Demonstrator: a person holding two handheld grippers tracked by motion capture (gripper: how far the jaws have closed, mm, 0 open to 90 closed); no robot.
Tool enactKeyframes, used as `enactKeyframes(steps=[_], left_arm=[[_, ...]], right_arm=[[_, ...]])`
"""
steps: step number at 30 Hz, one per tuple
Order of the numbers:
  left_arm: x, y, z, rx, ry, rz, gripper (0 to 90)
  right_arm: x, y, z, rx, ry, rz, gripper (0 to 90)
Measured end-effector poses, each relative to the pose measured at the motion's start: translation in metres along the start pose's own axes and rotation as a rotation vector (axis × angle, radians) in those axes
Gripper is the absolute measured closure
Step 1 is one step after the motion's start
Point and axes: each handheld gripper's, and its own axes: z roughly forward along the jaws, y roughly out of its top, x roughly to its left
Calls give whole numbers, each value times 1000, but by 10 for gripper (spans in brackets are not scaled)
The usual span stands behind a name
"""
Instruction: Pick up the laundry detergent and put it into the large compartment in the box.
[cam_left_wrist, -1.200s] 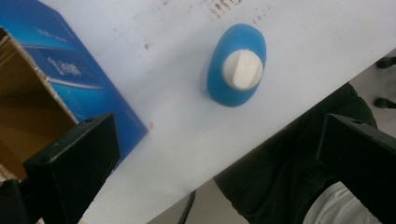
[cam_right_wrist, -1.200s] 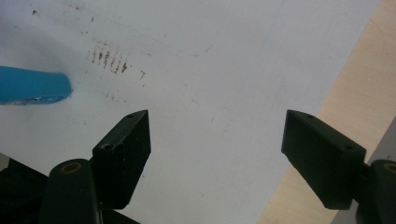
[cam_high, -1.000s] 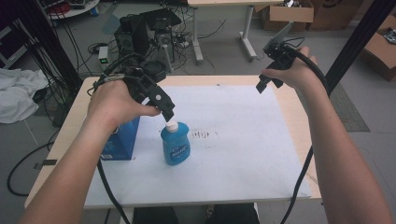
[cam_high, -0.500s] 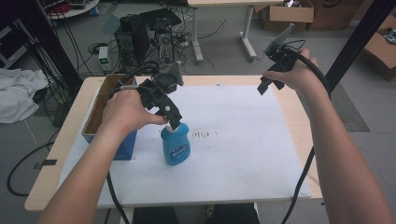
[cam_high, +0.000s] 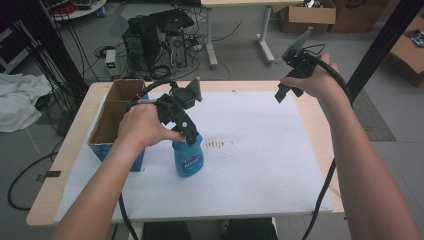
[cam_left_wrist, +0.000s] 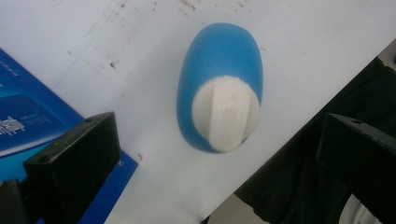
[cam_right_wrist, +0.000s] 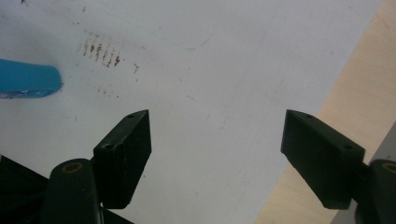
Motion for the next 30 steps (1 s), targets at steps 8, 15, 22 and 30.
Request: enactKeyframes(steps=[8,15,22,30], left_arm=[[-4,4,13,12,2,31,1],[-5,7,26,34,32,43,1],[-8,10,37,42,29,60,1],[-10,12,48,56,41,76,1]], right_arm=[[-3,-1,1,4,6,12,247],[-2,-1,4,6,9,7,247],[-3,-1,5,7,7,8,247],[-4,-2,8,7,9,4,247]])
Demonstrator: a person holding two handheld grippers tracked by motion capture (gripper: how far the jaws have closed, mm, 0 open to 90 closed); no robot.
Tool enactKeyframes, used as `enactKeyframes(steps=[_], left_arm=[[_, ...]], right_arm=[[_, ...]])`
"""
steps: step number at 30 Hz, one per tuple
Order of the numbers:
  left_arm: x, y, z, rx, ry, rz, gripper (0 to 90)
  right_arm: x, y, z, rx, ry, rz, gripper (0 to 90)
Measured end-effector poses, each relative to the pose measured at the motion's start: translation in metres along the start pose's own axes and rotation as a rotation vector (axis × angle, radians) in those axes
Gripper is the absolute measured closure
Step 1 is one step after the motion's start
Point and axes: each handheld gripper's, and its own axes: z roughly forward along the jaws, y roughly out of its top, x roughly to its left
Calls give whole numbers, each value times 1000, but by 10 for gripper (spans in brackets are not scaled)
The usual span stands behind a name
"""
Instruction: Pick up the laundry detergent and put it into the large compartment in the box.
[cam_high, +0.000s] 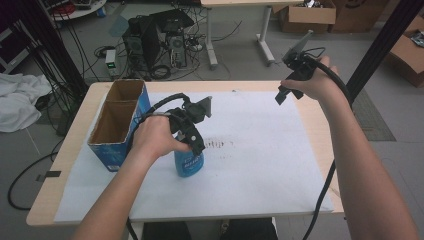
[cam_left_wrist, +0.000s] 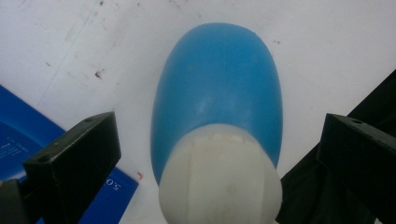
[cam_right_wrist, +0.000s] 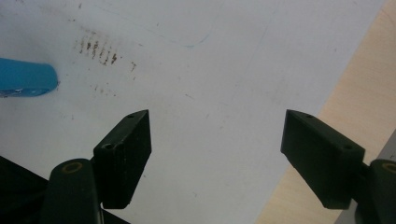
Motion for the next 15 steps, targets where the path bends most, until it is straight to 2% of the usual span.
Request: enactKeyframes(steps=[15], left_arm=[[1,1,14,11,4,3,2]], right_arm=[[-1,-1,1,-1,-3,-3,247]])
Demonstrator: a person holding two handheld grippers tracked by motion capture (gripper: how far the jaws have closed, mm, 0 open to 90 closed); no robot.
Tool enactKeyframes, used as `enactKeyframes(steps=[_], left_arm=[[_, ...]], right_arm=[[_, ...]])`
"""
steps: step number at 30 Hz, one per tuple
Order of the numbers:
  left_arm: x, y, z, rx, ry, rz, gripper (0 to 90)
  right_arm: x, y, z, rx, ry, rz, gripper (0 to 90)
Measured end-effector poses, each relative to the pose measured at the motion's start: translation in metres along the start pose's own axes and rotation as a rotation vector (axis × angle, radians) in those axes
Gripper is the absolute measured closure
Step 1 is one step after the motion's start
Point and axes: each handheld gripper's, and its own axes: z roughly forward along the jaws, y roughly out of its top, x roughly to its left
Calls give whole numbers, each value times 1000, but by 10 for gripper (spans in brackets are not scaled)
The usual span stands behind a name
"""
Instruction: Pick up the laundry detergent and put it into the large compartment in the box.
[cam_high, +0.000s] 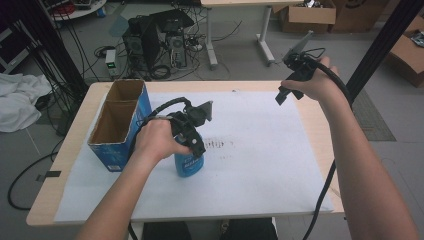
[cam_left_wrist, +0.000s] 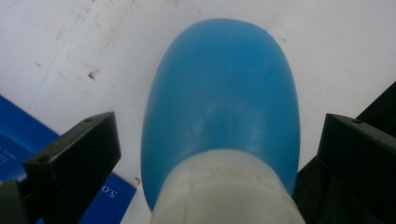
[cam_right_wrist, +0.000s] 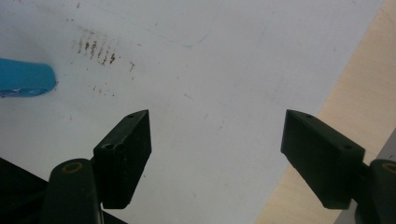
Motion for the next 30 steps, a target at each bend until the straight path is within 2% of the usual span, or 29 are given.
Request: enactKeyframes(steps=[11,24,30], left_arm=[[0,1,0,4,2,5,42],[0,0,-2,-2,3,10,142],[-1,1,-1,3,3,10,160]], right_arm=[[-1,-1,0,0,1,2,247],[-2,-2,1,-1,2,6,249],[0,-1,2,-1,2,1,250]])
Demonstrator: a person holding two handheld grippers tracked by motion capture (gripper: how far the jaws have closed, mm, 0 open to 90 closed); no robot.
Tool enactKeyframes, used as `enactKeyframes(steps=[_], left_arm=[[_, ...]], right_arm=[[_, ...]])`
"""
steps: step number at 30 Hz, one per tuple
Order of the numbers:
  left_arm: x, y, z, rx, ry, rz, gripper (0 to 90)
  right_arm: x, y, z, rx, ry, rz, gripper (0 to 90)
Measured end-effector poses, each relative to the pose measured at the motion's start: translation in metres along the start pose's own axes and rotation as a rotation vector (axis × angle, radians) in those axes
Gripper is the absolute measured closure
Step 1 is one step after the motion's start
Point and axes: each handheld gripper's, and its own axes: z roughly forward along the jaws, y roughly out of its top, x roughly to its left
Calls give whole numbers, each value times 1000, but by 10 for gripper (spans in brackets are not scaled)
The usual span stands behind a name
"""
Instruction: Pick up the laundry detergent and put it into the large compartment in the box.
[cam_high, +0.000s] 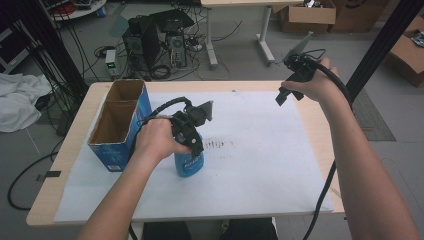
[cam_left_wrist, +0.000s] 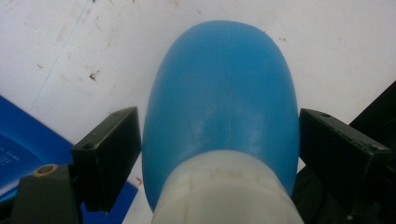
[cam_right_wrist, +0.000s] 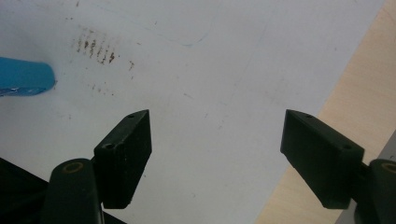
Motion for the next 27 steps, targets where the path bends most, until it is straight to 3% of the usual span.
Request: enactKeyframes(steps=[27], left_arm=[[4,-1,-2,8,-11,-6,355]], right_arm=[[-2,0,2,2,4,3,250]])
